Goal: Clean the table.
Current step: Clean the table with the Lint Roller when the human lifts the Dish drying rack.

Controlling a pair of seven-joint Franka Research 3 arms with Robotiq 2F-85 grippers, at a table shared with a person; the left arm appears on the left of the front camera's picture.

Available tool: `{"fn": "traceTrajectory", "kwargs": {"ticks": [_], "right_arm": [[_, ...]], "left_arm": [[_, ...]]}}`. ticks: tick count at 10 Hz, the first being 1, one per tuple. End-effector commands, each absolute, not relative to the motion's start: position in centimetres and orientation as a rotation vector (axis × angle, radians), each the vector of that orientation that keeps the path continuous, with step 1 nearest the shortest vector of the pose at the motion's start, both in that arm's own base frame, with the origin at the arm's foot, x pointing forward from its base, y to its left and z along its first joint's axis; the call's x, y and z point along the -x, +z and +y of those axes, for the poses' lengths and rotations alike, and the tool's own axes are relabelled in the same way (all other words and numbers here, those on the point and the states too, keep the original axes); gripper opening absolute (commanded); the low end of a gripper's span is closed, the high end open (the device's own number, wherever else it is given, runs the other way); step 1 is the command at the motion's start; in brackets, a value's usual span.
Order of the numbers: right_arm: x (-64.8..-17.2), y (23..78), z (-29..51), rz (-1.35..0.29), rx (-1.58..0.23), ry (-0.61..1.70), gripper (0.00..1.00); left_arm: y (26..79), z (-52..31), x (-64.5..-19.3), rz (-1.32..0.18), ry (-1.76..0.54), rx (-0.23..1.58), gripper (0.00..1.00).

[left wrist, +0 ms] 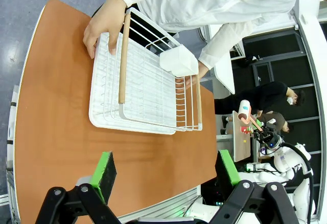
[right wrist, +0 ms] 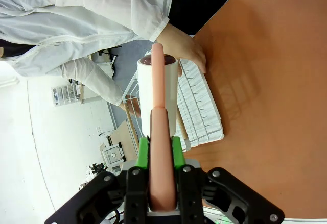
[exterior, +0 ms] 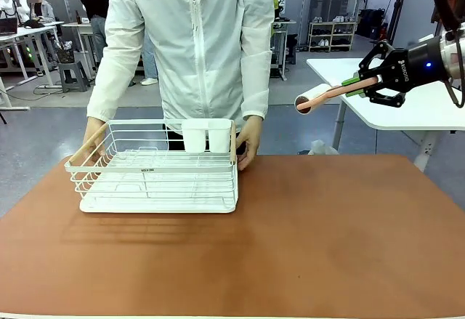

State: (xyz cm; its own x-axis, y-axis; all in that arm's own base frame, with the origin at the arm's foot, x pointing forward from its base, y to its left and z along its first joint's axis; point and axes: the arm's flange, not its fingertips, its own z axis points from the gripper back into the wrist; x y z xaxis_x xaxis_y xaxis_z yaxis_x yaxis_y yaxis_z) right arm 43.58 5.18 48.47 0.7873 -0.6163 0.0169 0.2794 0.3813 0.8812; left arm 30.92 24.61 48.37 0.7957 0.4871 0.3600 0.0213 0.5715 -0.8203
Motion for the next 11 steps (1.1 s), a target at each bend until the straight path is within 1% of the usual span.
{"fn": "traceTrajectory", "kwargs": {"ticks": [1,11], "right_arm": [[-43.5,48.68,5.39,-0.374,-1.034,-0.583,0.03],[-43.5,48.68,5.39,-0.374,-1.034,-0.583,0.03]], "left_arm": [[48.42,24.83,-30.73,-0.621,0.277,0.946,1.0],[48.42,24.83,-30.73,-0.621,0.277,0.946,1.0]]}}
